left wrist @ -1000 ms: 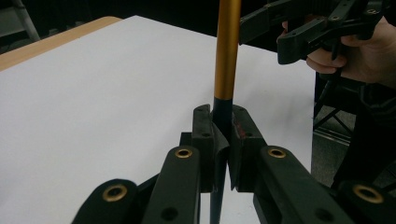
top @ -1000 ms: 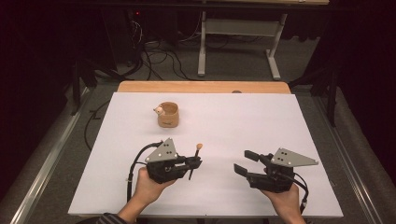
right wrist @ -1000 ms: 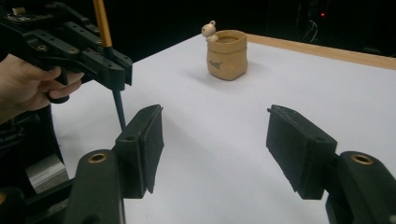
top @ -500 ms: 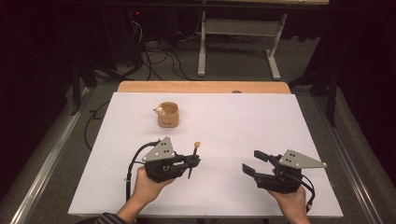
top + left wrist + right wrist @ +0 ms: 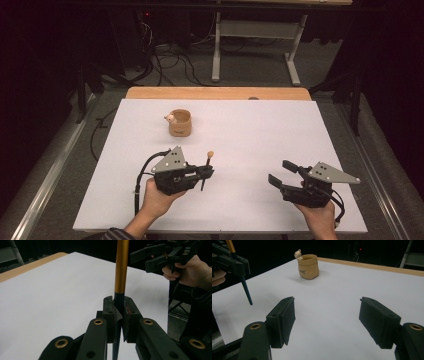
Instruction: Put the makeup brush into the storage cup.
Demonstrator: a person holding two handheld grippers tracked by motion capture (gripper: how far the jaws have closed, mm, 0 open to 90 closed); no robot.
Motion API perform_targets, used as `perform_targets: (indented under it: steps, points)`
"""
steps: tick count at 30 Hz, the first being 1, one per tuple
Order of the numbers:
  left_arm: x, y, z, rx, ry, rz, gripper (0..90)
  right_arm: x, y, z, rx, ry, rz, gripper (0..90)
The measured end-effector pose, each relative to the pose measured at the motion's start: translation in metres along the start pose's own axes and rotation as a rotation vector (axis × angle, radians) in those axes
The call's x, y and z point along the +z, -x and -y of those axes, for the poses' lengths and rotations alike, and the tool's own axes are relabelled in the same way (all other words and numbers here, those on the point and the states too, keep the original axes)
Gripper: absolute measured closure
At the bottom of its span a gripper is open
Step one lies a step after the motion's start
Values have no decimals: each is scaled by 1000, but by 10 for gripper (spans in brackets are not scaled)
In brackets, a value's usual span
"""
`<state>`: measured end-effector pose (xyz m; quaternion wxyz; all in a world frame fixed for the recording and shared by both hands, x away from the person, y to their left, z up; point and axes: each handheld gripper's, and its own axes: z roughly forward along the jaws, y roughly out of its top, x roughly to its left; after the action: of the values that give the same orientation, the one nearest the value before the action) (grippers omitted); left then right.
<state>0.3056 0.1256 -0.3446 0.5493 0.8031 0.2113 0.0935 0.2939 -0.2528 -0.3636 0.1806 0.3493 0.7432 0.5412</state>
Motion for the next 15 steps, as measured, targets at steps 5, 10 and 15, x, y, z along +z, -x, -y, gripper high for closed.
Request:
perform_targets:
  steps: [5, 10, 15]
  points:
    - [0, 0, 0, 2, 0, -2, 830, -1, 3, 3, 0, 6, 6, 306]
    - [-1, -1, 0, -1, 4, -5, 830, -2, 6, 5, 0, 11, 13, 306]
    - [-2, -2, 0, -2, 5, -7, 830, -4, 10, 7, 2, 23, 32, 299]
